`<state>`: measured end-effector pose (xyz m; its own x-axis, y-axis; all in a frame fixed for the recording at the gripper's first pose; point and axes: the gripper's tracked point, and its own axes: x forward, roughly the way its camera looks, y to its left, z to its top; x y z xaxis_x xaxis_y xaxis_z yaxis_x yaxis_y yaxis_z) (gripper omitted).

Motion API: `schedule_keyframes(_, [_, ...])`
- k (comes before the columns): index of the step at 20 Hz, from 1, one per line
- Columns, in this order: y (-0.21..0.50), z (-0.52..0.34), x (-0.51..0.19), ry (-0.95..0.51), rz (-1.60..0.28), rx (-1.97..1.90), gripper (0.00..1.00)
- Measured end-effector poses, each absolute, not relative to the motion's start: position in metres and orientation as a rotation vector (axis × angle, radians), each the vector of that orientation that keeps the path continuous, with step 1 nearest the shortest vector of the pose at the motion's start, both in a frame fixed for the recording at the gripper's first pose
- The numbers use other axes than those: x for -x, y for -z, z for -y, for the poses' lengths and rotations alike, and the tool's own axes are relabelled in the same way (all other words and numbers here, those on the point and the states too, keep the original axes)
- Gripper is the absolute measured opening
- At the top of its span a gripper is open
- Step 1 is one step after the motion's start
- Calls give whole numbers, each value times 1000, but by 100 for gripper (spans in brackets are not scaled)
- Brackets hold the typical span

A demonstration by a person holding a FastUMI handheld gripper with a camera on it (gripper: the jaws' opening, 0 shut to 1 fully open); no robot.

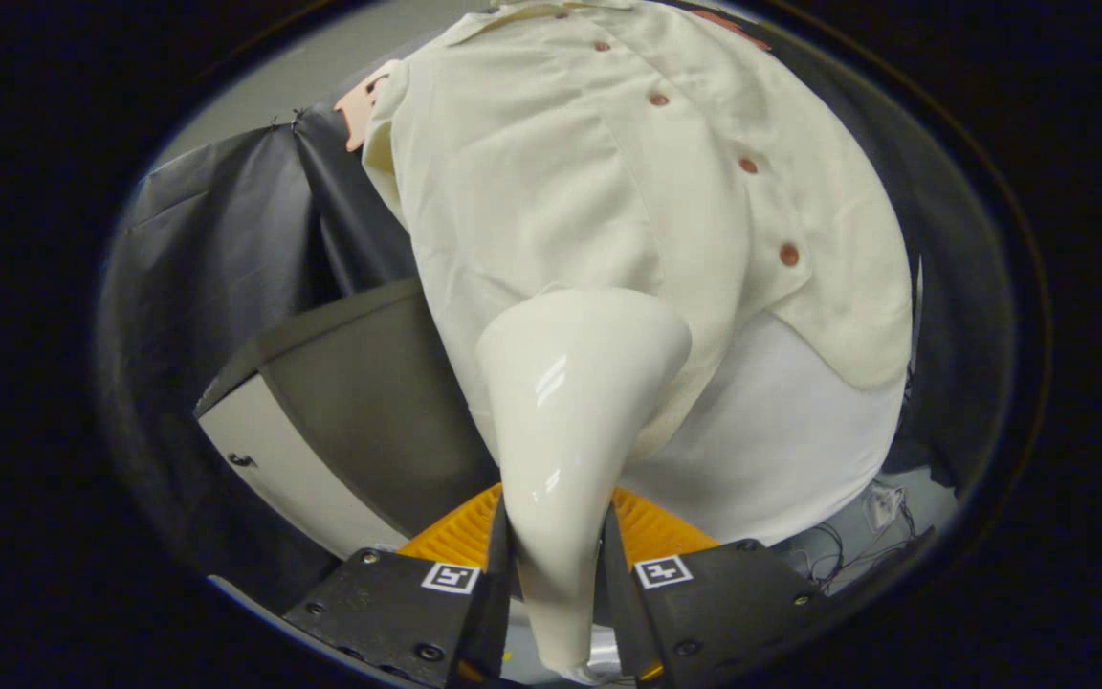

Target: Iron the clothes twice with a garment steamer, once on the left side and once on the right side.

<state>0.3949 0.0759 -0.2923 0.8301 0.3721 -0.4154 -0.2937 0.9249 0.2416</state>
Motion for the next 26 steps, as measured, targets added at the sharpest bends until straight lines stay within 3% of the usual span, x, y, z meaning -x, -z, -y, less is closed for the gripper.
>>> schedule_keyframes(8, [97, -33, -393, -326, -244, -107, 45])
schedule_keyframes(12, [40, -9, -417, -259, -189, -120, 45])
schedule_keyframes(26, [10, 79, -525, -87, -160, -196, 46])
